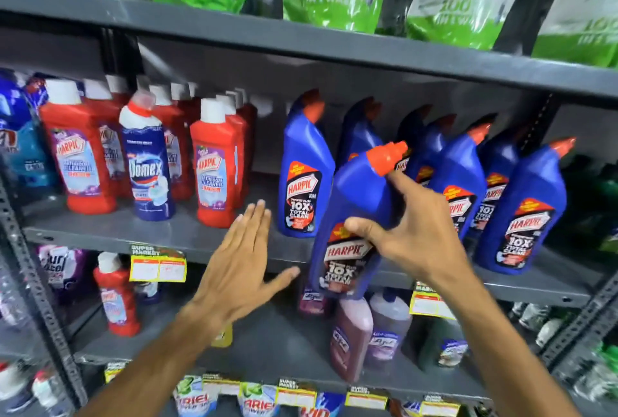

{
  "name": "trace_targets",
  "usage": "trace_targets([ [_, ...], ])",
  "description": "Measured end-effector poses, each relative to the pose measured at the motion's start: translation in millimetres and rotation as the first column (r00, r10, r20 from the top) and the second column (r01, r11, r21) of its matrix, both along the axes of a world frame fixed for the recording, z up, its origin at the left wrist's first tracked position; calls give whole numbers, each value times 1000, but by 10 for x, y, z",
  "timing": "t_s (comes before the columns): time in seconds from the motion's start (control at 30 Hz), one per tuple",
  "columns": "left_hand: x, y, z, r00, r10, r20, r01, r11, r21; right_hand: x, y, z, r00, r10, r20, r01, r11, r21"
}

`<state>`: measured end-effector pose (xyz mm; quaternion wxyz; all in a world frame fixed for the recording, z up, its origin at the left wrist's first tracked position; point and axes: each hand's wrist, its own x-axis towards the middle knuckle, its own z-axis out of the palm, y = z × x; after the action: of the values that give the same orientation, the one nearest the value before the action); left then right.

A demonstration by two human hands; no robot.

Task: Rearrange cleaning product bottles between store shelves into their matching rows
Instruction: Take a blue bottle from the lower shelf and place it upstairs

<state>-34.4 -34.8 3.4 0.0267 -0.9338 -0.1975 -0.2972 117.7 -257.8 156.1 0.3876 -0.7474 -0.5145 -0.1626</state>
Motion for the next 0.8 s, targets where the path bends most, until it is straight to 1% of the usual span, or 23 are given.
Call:
trace_targets([
  [0.13,224,234,157,982,61,-176,-87,986,-145,301,187,247,999,-35,4,35,999,8],
  [0.23,340,357,179,951,44,-306,-117,967,-225,589,368,314,997,-71,-21,70,997,-17],
  [0.37,426,400,122,912,8,-410,-133,951,-278,911,568,320,995,-63,-78,60,997,-48],
  [0.43,443,406,126,901,1,-435,-134,952,-276,1023,644,305,995,-54,-89,48,997,-66],
  [0.6,444,408,101,899,23,-437,-134,965,-226,1278,772,201,987,-56,-152,46,997,-69],
  [0.7,451,420,71,904,30,-426,-135,966,-218,1411,809,102,963,-9,-268,3,1000,-24],
  [0.8,453,421,70,903,33,-428,-136,968,-213,1465,806,-54,905,92,-415,-60,994,91],
])
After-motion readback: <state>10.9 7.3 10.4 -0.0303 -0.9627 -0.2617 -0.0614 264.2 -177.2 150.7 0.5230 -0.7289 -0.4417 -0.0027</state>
